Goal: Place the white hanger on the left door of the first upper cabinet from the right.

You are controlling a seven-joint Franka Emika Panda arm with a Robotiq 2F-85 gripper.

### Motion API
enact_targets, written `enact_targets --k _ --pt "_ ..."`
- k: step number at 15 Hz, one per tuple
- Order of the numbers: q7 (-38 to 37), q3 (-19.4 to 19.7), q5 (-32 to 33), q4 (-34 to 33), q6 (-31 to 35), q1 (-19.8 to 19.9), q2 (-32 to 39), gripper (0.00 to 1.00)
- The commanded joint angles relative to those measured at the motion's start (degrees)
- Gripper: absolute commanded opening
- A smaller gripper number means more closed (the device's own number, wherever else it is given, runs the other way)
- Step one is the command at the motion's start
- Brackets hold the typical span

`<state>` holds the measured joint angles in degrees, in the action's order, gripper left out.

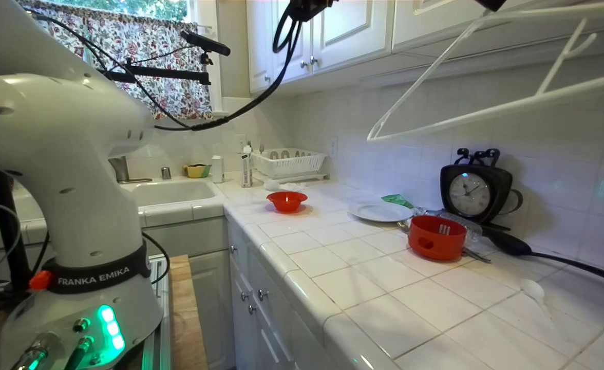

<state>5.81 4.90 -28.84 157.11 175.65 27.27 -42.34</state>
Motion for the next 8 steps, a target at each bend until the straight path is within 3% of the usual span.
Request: enact_targets --k 1,3,4,8 --pt "0.0 0.0 0.0 0.0 0.0 -0.1 0.0 0.10" --pt "0.0 0.0 0.0 0.0 0.0 -0.2 0.0 0.05" --pt "-4.7 2.6 6.4 -0.6 2.4 -2.5 1.0 0.05" --pt "-6.1 8.2 10.2 -6.6 7.4 -9.8 5.9 0.05"
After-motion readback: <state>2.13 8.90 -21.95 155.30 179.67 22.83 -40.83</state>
